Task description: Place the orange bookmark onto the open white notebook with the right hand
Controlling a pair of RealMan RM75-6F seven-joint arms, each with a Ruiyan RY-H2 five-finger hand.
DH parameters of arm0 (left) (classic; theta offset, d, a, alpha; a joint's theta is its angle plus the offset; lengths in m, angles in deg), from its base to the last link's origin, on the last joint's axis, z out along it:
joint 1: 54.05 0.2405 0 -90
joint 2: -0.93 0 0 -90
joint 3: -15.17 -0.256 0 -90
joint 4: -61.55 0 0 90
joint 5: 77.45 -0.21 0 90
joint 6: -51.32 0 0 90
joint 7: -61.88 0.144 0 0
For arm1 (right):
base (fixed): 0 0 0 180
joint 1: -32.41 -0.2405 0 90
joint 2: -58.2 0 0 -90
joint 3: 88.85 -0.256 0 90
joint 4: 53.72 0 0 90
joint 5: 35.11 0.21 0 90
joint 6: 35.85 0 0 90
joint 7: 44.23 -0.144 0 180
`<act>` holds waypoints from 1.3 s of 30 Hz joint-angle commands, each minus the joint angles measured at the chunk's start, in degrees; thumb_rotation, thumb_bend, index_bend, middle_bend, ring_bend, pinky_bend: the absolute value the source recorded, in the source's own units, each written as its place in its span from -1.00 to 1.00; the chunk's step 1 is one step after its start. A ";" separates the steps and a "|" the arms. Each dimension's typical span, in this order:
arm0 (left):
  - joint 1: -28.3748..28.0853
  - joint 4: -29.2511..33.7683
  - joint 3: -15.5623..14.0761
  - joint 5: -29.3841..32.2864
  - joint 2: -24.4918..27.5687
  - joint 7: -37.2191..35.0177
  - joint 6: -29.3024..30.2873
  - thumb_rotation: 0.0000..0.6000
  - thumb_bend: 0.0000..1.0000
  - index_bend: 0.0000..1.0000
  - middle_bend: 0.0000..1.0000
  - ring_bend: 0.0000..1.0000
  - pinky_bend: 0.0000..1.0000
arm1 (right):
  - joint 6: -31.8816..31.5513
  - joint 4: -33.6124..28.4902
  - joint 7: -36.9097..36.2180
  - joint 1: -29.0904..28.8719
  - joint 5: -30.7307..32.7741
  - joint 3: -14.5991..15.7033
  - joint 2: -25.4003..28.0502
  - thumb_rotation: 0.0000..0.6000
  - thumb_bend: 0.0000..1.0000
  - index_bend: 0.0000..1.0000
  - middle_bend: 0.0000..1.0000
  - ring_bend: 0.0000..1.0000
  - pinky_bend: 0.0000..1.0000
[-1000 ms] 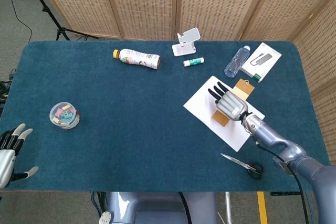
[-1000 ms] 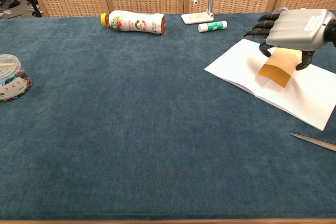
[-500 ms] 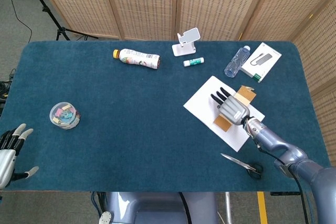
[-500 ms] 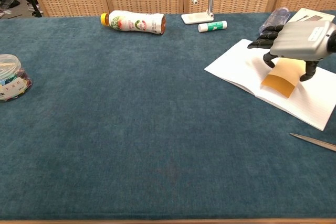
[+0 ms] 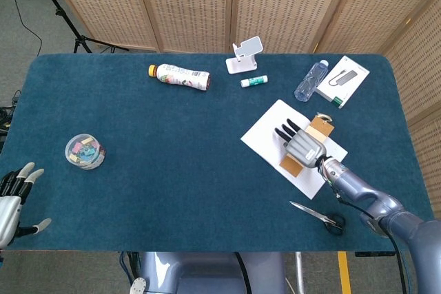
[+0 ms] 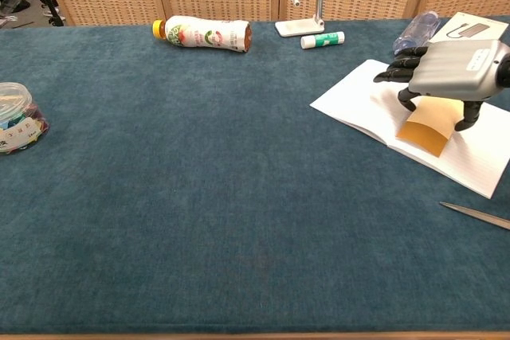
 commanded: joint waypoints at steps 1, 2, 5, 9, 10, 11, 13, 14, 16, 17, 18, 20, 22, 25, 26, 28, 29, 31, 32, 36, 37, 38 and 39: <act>0.01 0.00 -0.02 -0.02 -0.02 0.07 0.03 1.00 -1.00 -1.00 -1.00 -1.00 -1.00 | 0.11 -0.53 0.09 0.06 0.10 -0.05 0.01 1.00 -0.50 0.19 -1.00 -1.00 -1.00; 0.03 0.02 -0.02 -0.01 -0.06 0.14 0.08 1.00 -1.00 -1.00 -1.00 -1.00 -1.00 | 0.16 -0.79 0.32 0.08 0.10 -0.05 0.06 1.00 -0.50 0.19 -1.00 -1.00 -1.00; 0.04 0.04 -0.01 0.04 -0.11 0.25 0.11 1.00 -1.00 -1.00 -1.00 -1.00 -1.00 | 0.28 -1.34 0.81 0.10 0.20 -0.16 0.13 1.00 -0.50 0.19 -1.00 -1.00 -1.00; 0.03 0.05 0.00 0.06 -0.11 0.24 0.12 1.00 -1.00 -1.00 -1.00 -1.00 -1.00 | 0.59 -2.24 1.04 0.29 1.06 -0.74 0.07 1.00 -0.50 0.18 -1.00 -1.00 -1.00; 0.03 0.05 0.01 0.07 -0.11 0.27 0.13 1.00 -1.00 -1.00 -1.00 -1.00 -1.00 | 0.68 -2.39 1.20 0.28 1.18 -0.84 0.07 1.00 -0.50 0.17 -1.00 -1.00 -1.00; 0.02 0.04 0.00 0.08 -0.11 0.27 0.10 1.00 -1.00 -1.00 -1.00 -1.00 -1.00 | 0.79 -2.50 1.44 0.26 1.28 -0.93 0.07 1.00 -0.50 0.16 -1.00 -1.00 -1.00; 0.03 0.05 0.00 0.10 -0.09 0.21 0.12 1.00 -1.00 -1.00 -1.00 -1.00 -1.00 | 1.02 -2.66 1.94 0.22 1.46 -1.06 0.11 1.00 -0.50 0.12 -1.00 -1.00 -1.00; 0.03 0.04 0.00 0.09 -0.08 0.18 0.13 1.00 -1.00 -1.00 -1.00 -1.00 -1.00 | 1.10 -2.73 2.13 0.21 1.56 -1.13 0.12 1.00 -0.50 0.08 -1.00 -1.00 -1.00; 0.05 0.02 0.01 0.07 -0.06 0.08 0.20 1.00 -1.00 -1.00 -1.00 -1.00 -1.00 | 1.27 -2.86 2.55 0.22 1.85 -1.34 0.12 1.00 -0.50 0.02 -1.00 -1.00 -1.00; 0.07 0.01 0.02 0.05 -0.03 0.02 0.26 1.00 -1.00 -1.00 -1.00 -1.00 -1.00 | 1.47 -2.99 2.82 0.24 2.12 -1.50 0.16 1.00 -0.50 0.00 -1.00 -1.00 -1.00; 0.08 0.00 0.02 0.05 -0.02 -0.05 0.27 1.00 -1.00 -1.00 -1.00 -1.00 -1.00 | 1.53 -3.06 2.97 0.25 2.25 -1.59 0.19 1.00 -0.50 -0.01 -1.00 -1.00 -1.00; 0.09 -0.02 -0.01 0.00 0.05 -0.17 0.29 1.00 -1.00 -1.00 -1.00 -1.00 -1.00 | 1.63 -3.28 3.34 0.28 2.42 -1.69 0.31 1.00 -0.50 -0.04 -1.00 -1.00 -1.00; 0.09 -0.07 -0.01 -0.04 0.09 -0.31 0.30 1.00 -1.00 -1.00 -1.00 -1.00 -1.00 | 1.80 -3.69 3.87 0.37 2.67 -1.77 0.61 1.00 -0.50 -0.06 -1.00 -1.00 -1.00; 0.10 -0.08 -0.05 -0.10 0.12 -0.40 0.33 1.00 -1.00 -1.00 -1.00 -1.00 -1.00 | 2.07 -4.41 4.31 0.43 2.96 -1.85 1.07 1.00 -0.50 -0.08 -1.00 -1.00 -1.00; 0.11 -0.07 -0.06 -0.11 0.13 -0.42 0.34 1.00 -1.00 -1.00 -1.00 -1.00 -1.00 | 2.20 -4.62 4.36 0.43 3.02 -1.84 1.22 1.00 -0.50 -0.09 -1.00 -1.00 -1.00; 0.12 -0.03 -0.08 -0.15 0.17 -0.45 0.36 1.00 -1.00 -1.00 -1.00 -1.00 -1.00 | 2.65 -5.08 4.52 0.44 3.21 -1.77 1.58 1.00 -0.51 -0.11 -1.00 -1.00 -1.00; 0.12 -0.03 -0.10 -0.20 0.19 -0.45 0.38 1.00 -1.00 -1.00 -1.00 -1.00 -1.00 | 2.85 -5.31 4.61 0.43 3.28 -1.74 1.76 1.00 -0.52 -0.12 -1.00 -1.00 -1.00; 0.13 -0.03 -0.12 -0.26 0.18 -0.45 0.40 1.00 -1.00 -1.00 -1.00 -1.00 -1.00 | 2.97 -5.65 4.74 0.43 3.35 -1.75 1.99 1.00 -0.55 -0.16 -1.00 -1.00 -1.00; 0.14 -0.02 -0.15 -0.26 0.17 -0.45 0.39 1.00 -1.00 -1.00 -1.00 -1.00 -1.00 | 2.90 -5.82 4.79 0.46 3.38 -1.80 2.08 1.00 -0.59 -0.18 -1.00 -1.00 -1.00; 0.13 -0.01 -0.19 -0.34 0.14 -0.39 0.36 1.00 -1.00 -1.00 -1.00 -1.00 -1.00 | 2.82 -6.13 5.07 0.49 3.58 -2.03 2.16 1.00 -0.73 -0.21 -1.00 -1.00 -1.00; 0.13 -0.01 -0.20 -0.35 0.16 -0.39 0.36 1.00 -1.00 -1.00 -1.00 -1.00 -1.00 | 2.84 -6.19 5.12 0.48 3.63 -2.08 2.17 1.00 -0.77 -0.21 -1.00 -1.00 -1.00; 0.12 -0.01 -0.21 -0.36 0.17 -0.42 0.34 1.00 -1.00 -1.00 -1.00 -1.00 -1.00 | 2.86 -6.31 5.17 0.48 3.72 -2.15 2.18 1.00 -0.84 -0.21 -1.00 -1.00 -1.00; 0.12 -0.01 -0.21 -0.37 0.18 -0.46 0.36 1.00 -1.00 -1.00 -1.00 -1.00 -1.00 | 2.89 -6.40 5.20 0.49 3.79 -2.20 2.19 1.00 -0.91 -0.21 -1.00 -1.00 -1.00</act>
